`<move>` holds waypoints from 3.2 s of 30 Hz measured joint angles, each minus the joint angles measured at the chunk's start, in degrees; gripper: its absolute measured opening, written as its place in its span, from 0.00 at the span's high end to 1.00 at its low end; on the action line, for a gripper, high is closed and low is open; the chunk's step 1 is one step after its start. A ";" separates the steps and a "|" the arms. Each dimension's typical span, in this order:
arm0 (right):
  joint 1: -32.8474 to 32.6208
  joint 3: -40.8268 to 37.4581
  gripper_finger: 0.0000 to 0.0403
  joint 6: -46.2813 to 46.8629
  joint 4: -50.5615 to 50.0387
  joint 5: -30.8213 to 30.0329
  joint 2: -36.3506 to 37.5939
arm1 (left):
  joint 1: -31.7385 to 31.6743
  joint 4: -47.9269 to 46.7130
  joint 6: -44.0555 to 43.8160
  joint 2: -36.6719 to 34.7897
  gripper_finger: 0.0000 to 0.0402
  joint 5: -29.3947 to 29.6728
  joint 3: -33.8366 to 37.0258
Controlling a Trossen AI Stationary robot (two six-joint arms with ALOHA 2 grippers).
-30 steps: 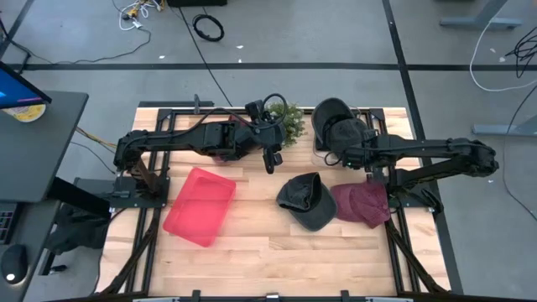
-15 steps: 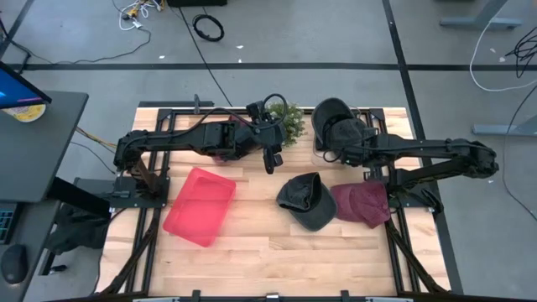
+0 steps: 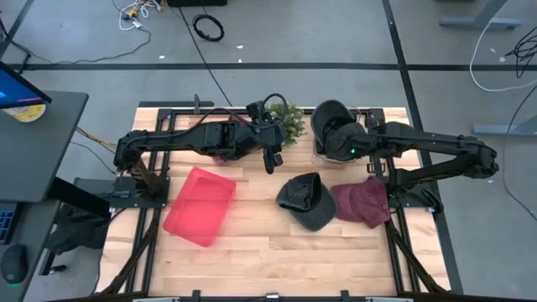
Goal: Pick & Place hat
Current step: Put the bottom black cap into the transparent bin
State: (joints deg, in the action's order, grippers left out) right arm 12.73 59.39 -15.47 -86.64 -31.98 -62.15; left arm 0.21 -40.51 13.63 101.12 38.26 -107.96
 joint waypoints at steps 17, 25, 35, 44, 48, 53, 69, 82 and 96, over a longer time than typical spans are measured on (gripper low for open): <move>3.51 16.79 1.00 -26.12 0.20 3.71 -9.49 | 0.05 0.02 -1.12 0.00 0.43 -0.63 0.00; 6.25 16.53 1.00 -29.85 -0.99 4.72 -15.64 | 1.00 -0.02 -1.11 0.00 0.43 -0.63 0.00; 6.73 17.65 1.00 -28.50 -3.44 3.44 -14.99 | 1.31 -0.04 -1.10 0.00 0.43 -0.63 0.00; 6.38 22.10 1.00 -26.83 -3.45 3.97 -11.98 | 1.18 -0.04 -1.01 0.00 0.43 -0.61 0.00; 6.40 22.15 1.00 -26.97 -3.43 6.50 -11.67 | 1.20 -0.04 -1.04 0.00 0.43 -0.61 0.00; 6.43 21.29 1.00 -31.12 -3.40 8.26 -12.55 | 1.20 -0.03 -1.05 0.00 0.43 -0.61 0.00; 11.61 11.53 1.00 -43.70 4.96 8.52 -20.52 | 1.20 0.04 -1.24 0.00 0.43 -0.59 0.00; 18.20 8.10 0.92 -38.51 23.41 13.07 -22.93 | 1.20 0.04 -2.24 0.00 0.43 -0.61 0.00; 23.30 7.22 0.52 -26.25 40.35 13.66 -22.99 | 1.20 0.07 -2.58 0.00 0.43 -2.10 0.00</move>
State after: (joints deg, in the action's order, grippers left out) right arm 36.03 66.61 -41.72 -46.29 -18.33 -85.14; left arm 1.41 -40.45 11.05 101.12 36.16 -107.96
